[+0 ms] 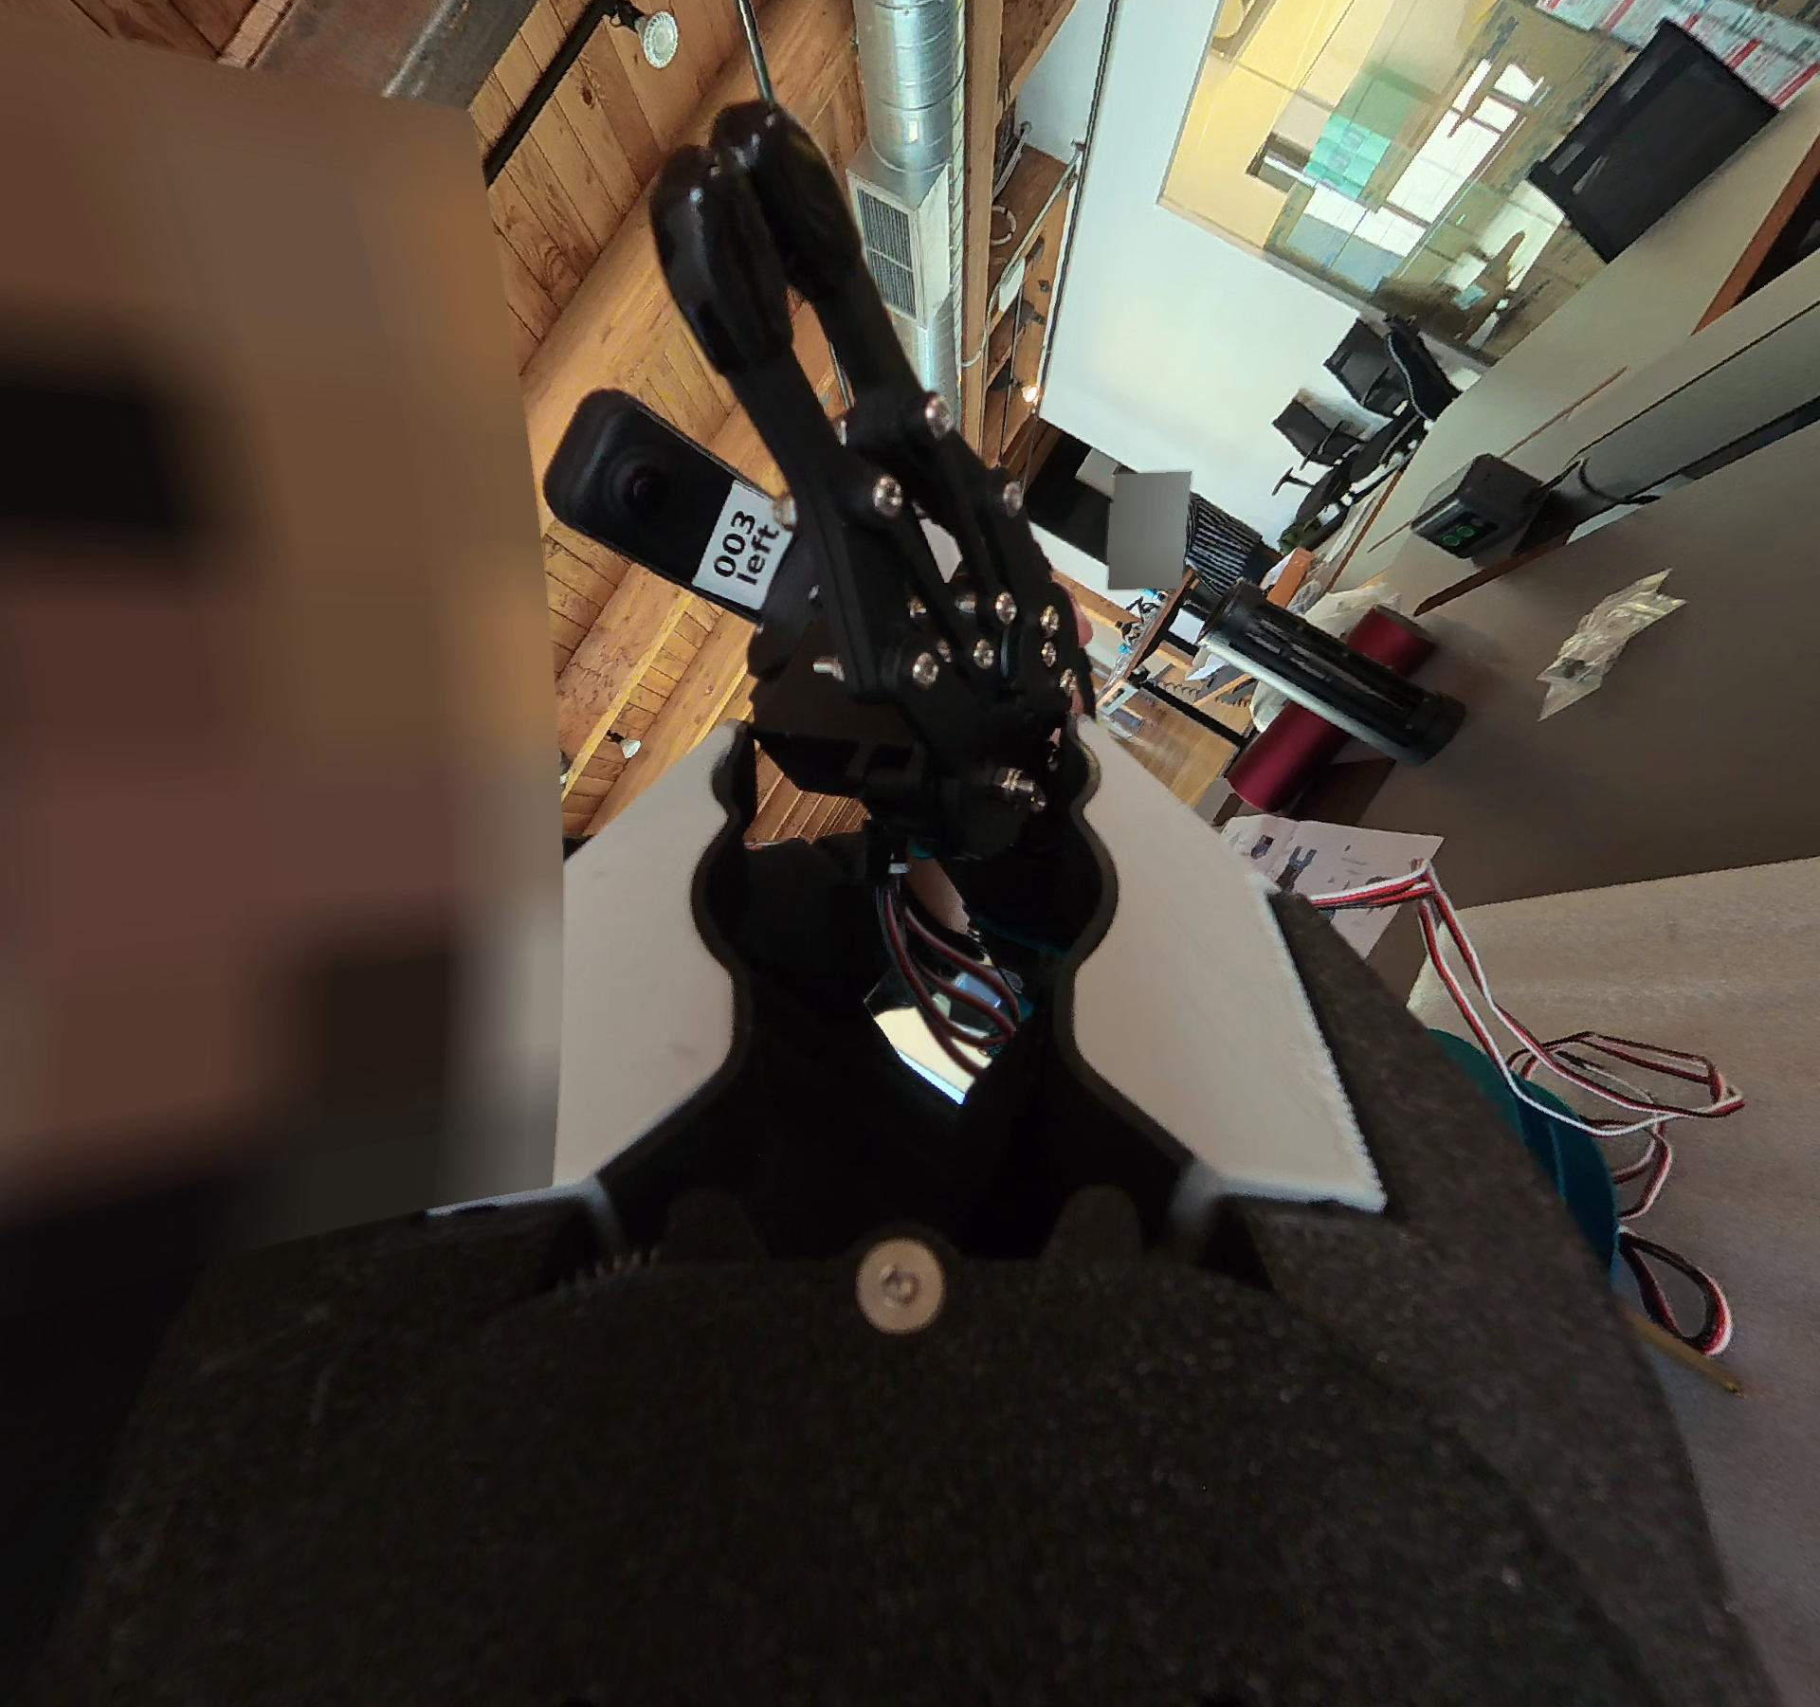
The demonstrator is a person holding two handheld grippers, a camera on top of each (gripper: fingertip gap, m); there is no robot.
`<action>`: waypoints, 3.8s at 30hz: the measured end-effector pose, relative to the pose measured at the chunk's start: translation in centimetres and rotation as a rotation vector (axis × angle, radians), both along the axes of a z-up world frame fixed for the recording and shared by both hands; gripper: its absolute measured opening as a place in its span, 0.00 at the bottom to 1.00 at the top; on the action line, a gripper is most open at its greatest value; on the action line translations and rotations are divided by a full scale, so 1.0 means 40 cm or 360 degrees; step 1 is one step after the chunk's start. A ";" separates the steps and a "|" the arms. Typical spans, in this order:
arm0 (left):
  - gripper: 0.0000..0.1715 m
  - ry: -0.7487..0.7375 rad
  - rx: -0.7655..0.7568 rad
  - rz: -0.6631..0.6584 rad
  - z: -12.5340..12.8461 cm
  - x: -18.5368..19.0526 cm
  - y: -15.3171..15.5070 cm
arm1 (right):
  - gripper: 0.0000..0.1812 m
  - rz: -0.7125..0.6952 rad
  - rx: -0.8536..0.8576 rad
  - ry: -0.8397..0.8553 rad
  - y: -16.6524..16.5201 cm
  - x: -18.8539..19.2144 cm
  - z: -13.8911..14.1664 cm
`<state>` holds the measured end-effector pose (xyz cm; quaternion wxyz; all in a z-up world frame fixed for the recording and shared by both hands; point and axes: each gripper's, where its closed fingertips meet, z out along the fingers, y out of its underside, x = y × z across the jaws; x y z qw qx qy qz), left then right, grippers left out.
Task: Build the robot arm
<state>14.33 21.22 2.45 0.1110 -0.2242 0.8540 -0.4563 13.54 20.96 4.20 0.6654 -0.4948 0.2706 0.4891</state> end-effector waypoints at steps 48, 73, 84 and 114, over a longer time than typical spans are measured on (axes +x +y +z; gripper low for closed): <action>0.23 -0.0100 -0.0170 0.0279 0.027 0.061 0.098 | 0.35 -0.0072 -0.0059 -0.0114 0.010 -0.013 0.002; 0.21 -0.0105 -0.0507 0.0590 -0.115 0.027 0.228 | 0.37 -0.0265 -0.0272 -0.0430 0.015 -0.037 -0.001; 0.20 -0.0236 -0.0578 0.0621 -0.053 0.060 0.193 | 0.40 -0.0199 -0.0278 -0.0451 0.016 -0.043 0.005; 0.04 0.0148 0.0378 -0.0161 -0.613 0.387 -0.292 | 0.39 -0.0300 -0.0287 -0.0401 0.002 -0.052 0.006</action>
